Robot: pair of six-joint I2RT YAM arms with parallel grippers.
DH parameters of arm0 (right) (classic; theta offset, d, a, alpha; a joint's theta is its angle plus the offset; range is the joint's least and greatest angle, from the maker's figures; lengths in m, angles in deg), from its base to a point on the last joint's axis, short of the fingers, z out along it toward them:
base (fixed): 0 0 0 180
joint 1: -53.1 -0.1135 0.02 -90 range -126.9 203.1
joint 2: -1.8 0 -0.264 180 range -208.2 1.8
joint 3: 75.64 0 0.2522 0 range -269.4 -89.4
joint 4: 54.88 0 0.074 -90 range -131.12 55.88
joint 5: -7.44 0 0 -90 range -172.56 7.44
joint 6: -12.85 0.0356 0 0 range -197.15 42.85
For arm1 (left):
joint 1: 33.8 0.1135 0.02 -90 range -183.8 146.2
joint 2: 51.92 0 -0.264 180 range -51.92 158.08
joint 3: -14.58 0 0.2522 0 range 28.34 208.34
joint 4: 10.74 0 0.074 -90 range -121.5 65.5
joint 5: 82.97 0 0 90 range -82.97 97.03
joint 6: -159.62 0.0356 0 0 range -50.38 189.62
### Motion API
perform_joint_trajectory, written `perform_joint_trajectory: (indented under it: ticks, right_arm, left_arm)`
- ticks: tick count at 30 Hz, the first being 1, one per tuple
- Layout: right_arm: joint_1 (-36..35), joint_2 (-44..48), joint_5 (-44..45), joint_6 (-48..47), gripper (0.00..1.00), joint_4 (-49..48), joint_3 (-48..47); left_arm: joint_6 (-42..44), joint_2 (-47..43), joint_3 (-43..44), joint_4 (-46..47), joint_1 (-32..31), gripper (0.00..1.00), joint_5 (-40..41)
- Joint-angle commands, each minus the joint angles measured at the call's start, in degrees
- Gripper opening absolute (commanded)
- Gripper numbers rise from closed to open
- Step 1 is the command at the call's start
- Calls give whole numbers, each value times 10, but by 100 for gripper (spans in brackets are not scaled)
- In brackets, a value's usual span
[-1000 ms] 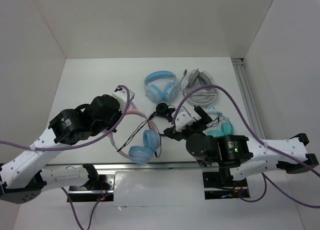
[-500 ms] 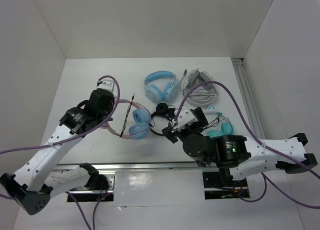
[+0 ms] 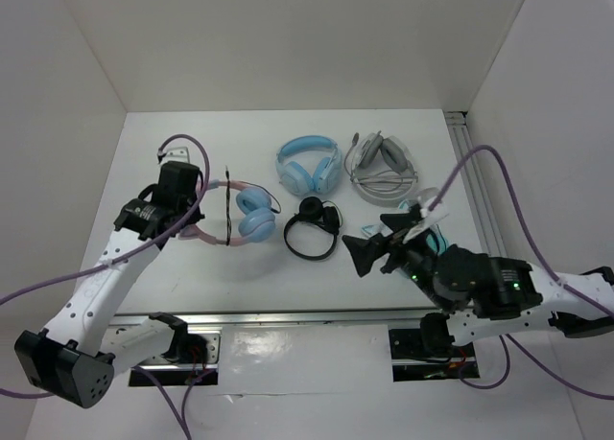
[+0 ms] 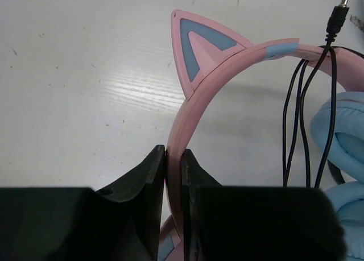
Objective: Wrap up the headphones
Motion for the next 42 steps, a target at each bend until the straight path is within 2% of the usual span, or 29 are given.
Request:
perform_joint_trajectory:
  ticks: [1, 6, 11, 17, 19, 29, 37, 40, 42]
  right_arm:
    - [3, 42, -39, 45, 100, -62, 17]
    - [3, 8, -29, 64, 100, 0, -1]
    - [3, 21, -51, 64, 100, -6, 5]
    - [3, 27, -57, 69, 100, 0, 10]
    - [3, 27, -62, 69, 100, 0, 16]
    - [3, 9, -99, 58, 100, -12, 21]
    - [3, -14, -125, 35, 100, -38, 26]
    - [3, -20, -141, 30, 100, -45, 26]
    - [3, -25, -141, 30, 100, -50, 26]
  left_arm:
    - [-25, 4, 15, 87, 32, 0, -47]
    - [-25, 36, 29, 93, 57, 0, -58]
    - [-32, 42, 21, 106, 116, 0, -63]
    - [-43, 47, 16, 106, 143, 0, -69]
    - [-56, 52, 7, 106, 157, 0, -45]
    - [-159, 77, -32, 55, 301, 0, 12]
    - [-285, 94, -77, 1, 355, 0, 61]
    - [-317, 94, -92, -7, 361, 0, 106]
    - [-317, 110, -87, -13, 375, 0, 106]
